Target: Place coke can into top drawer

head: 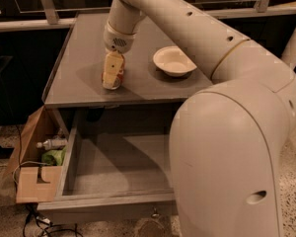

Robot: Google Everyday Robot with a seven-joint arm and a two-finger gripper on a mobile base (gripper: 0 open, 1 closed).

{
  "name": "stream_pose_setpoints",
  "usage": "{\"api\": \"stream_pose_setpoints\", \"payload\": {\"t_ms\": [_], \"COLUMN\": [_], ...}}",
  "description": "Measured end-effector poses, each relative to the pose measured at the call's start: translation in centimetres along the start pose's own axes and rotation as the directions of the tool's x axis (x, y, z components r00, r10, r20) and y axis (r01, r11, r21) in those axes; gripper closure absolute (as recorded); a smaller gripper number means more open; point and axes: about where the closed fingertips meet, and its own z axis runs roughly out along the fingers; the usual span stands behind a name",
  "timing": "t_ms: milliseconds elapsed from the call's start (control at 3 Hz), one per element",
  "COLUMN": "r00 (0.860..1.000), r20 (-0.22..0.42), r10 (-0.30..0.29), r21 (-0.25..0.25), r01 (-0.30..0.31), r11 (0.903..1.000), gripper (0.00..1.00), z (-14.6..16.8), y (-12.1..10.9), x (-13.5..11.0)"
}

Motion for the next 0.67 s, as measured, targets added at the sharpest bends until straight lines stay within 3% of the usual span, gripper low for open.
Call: {"api": "stream_pose_setpoints", "payload": {"t_ms": [667], "r00": [1.0], "r20": [0.0], "r10": [0.0], "r21": [0.0], "r01": [0.0], "r11": [1.0], "gripper": [0.66], "z": [0.01], "y": [0.0], "x": [0.0]}}
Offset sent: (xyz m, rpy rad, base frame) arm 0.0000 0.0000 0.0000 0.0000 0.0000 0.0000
